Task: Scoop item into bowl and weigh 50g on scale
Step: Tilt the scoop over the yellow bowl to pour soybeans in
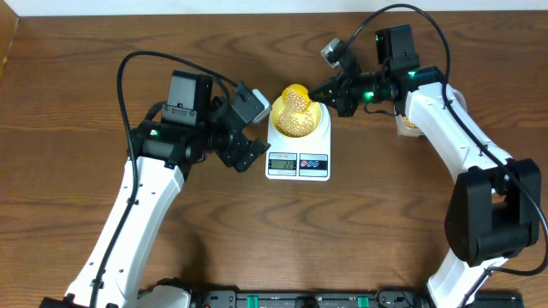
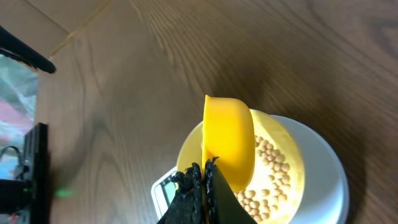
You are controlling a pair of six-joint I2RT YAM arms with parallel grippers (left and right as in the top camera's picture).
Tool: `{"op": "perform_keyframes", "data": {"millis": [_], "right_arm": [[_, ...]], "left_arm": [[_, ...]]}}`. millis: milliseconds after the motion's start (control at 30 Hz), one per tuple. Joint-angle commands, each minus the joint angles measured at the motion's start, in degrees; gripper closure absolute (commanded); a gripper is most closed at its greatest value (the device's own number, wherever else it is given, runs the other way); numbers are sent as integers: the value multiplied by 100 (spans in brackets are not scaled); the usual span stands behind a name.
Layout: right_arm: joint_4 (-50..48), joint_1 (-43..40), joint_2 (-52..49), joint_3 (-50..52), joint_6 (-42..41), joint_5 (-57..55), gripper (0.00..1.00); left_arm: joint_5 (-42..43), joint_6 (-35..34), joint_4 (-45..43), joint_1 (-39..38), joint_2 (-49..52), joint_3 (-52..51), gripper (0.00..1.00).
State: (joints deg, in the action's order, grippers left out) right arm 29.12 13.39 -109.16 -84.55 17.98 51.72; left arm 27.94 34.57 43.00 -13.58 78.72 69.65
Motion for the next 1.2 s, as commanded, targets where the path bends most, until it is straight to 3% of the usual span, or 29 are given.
{"op": "perform_keyframes", "data": {"millis": [0,1167], "right_arm": [[2,33,-26,31,249,-197,99],[-2,96,-26,31,2256,-529,99]], "left_arm": [[-35,59,-20,28,-39,-98,12],[-35,59,-20,28,-39,-98,12]]}}
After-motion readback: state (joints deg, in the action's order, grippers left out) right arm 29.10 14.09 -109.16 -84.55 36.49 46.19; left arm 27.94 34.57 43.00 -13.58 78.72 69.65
